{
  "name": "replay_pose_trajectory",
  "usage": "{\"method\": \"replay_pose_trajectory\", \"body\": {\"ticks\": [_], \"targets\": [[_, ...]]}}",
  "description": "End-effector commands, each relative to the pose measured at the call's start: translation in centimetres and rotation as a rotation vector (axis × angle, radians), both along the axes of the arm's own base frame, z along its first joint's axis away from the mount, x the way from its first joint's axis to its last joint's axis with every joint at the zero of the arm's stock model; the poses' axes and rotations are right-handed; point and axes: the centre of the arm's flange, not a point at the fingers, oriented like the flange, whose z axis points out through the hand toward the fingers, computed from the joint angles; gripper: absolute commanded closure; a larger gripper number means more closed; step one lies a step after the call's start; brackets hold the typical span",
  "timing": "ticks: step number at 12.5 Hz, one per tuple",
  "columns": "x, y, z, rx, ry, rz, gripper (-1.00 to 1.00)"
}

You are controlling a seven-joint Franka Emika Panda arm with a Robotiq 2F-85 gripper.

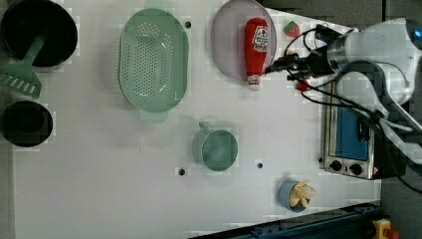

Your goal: Pick ketchup from plate and place it on table.

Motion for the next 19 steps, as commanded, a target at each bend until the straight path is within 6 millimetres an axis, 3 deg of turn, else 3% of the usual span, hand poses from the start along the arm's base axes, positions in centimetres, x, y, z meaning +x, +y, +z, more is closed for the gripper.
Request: {"method": "replay_pose_trajectory", "body": {"ticks": [1,5,13,14,17,19], "targets": [[2.3,-0.1,-0.2,-0.016,-0.051,0.089,-1.0],[3.3,0.6,-4.5,-0.009,-0.123,0.104,-1.0],[3.6,0.7,-9.0,0.007,-0.181,0.098,-1.0],[3.5,0.8,-9.4,0.008,-0.176,0.099,-0.92],[3.6,0.7,-9.4,0.008,-0.18,0.098,-0.2],[3.9,1.0,-8.8,0.011,-0.192,0.099,-0.16]]}}
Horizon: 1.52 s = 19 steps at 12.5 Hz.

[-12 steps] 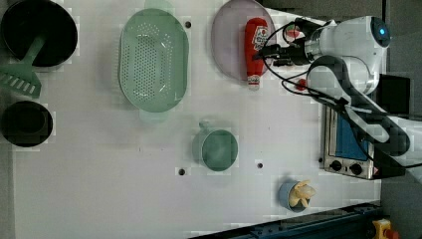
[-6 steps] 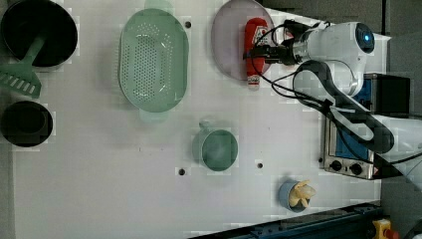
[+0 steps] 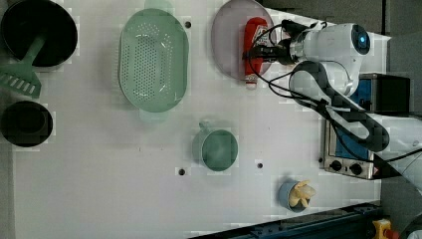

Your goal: Pick ketchup from plate and place it on table.

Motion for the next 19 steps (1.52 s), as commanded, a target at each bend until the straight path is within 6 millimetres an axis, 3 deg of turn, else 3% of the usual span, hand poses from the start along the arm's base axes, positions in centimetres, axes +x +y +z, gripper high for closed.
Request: {"method": "replay_pose_trajectory", "body": {"ticks": [1,5,9,11,16,19], "targets": [[1.3,0.2,2.4,0.002,-0.056,0.028,-0.16],[2.6,-0.6,9.3,-0.005,-0.086,-0.054,-0.16],[1.8,-3.2,19.8,-0.021,-0.098,-0.12,-0.16],[0.8,-4.5,24.0,0.006,-0.079,-0.165,-0.16],[-3.1,-9.1,31.6,0.065,0.008,-0.276,-0.16],[-6.4,-12.2,32.7,0.041,0.073,-0.336,-0.16]]}}
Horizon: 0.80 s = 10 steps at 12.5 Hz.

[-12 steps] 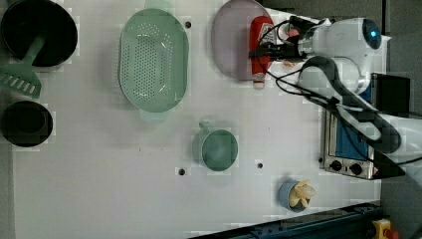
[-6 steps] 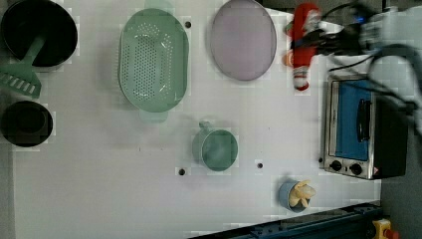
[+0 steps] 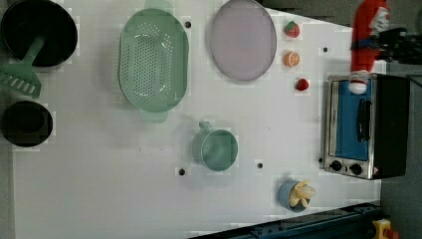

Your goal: Pick ketchup from plate and place it on table.

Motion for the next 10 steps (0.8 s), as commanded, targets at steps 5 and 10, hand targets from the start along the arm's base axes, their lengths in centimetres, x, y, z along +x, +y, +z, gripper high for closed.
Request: {"method": "replay_pose_trajectory", "body": {"ticks": [5,10], "targets": [[-6.9,-3.5,-4.6,-0.001,0.142,-0.188,-0.16],[-11.0,-1.2,-10.3,-0.015,0.134,-0.231,-0.16]]}}
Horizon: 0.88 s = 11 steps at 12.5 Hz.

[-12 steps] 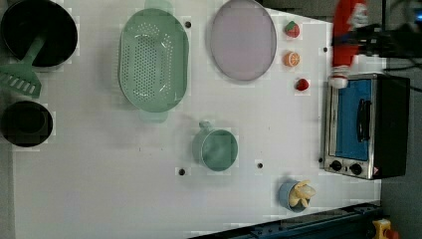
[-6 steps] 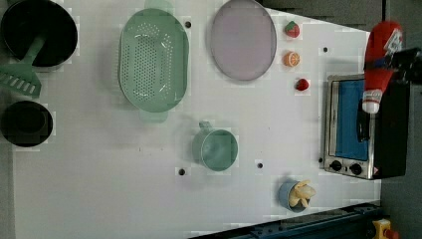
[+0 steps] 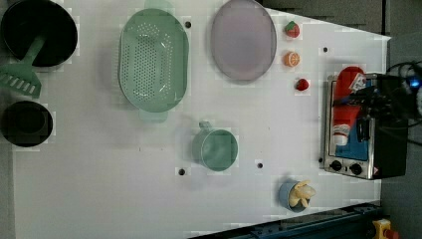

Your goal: Pick ketchup from plate and place it on table.

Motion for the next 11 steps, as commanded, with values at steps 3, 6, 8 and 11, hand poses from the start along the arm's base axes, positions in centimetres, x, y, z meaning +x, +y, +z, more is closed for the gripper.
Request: {"method": "replay_pose_trajectory", "body": {"ticks": [3,6,8,11], "targets": [[-3.2,2.3,-5.1,-0.078,-0.041,-0.001,-0.16],[-5.3,2.7,-10.5,-0.099,-0.007,-0.029,-0.16],[-5.6,3.0,-13.3,-0.09,0.021,-0.025,-0.16],[-5.5,2.9,-16.3,-0.079,0.026,-0.028,-0.41]]}}
